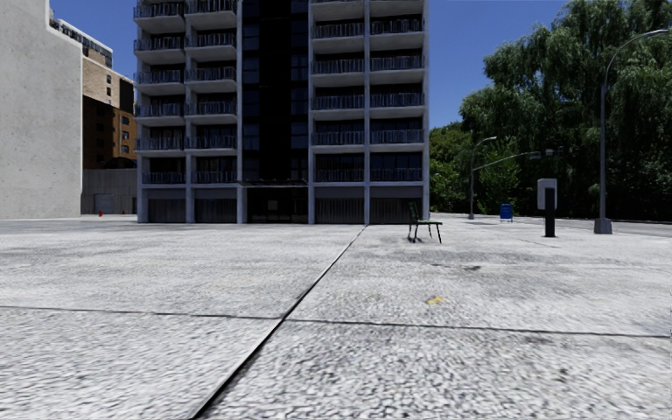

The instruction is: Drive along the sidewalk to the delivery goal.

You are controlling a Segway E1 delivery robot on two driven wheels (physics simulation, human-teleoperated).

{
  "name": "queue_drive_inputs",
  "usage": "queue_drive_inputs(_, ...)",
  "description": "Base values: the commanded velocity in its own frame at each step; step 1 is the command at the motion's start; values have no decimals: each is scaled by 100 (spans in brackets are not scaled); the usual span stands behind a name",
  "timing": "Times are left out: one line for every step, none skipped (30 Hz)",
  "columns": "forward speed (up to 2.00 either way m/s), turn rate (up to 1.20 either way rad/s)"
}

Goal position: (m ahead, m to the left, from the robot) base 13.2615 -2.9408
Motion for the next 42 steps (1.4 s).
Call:
queue_drive_inputs(200, 0)
queue_drive_inputs(200, 0)
queue_drive_inputs(200, 0)
queue_drive_inputs(200, 0)
queue_drive_inputs(200, 0)
queue_drive_inputs(200, 0)
queue_drive_inputs(200, 0)
queue_drive_inputs(200, 0)
queue_drive_inputs(200, 0)
queue_drive_inputs(200, 0)
queue_drive_inputs(200, 0)
queue_drive_inputs(200, 0)
queue_drive_inputs(200, 0)
queue_drive_inputs(200, 0)
queue_drive_inputs(200, 0)
queue_drive_inputs(200, 0)
queue_drive_inputs(200, 0)
queue_drive_inputs(200, 0)
queue_drive_inputs(200, 0)
queue_drive_inputs(200, 0)
queue_drive_inputs(200, 0)
queue_drive_inputs(200, 0)
queue_drive_inputs(200, 0)
queue_drive_inputs(200, 0)
queue_drive_inputs(200, 0)
queue_drive_inputs(200, 0)
queue_drive_inputs(200, 0)
queue_drive_inputs(200, 0)
queue_drive_inputs(200, 0)
queue_drive_inputs(200, 0)
queue_drive_inputs(200, 0)
queue_drive_inputs(200, 0)
queue_drive_inputs(200, 0)
queue_drive_inputs(200, 0)
queue_drive_inputs(200, 0)
queue_drive_inputs(200, 0)
queue_drive_inputs(200, 0)
queue_drive_inputs(200, 0)
queue_drive_inputs(200, 0)
queue_drive_inputs(200, 0)
queue_drive_inputs(200, 0)
queue_drive_inputs(200, 0)
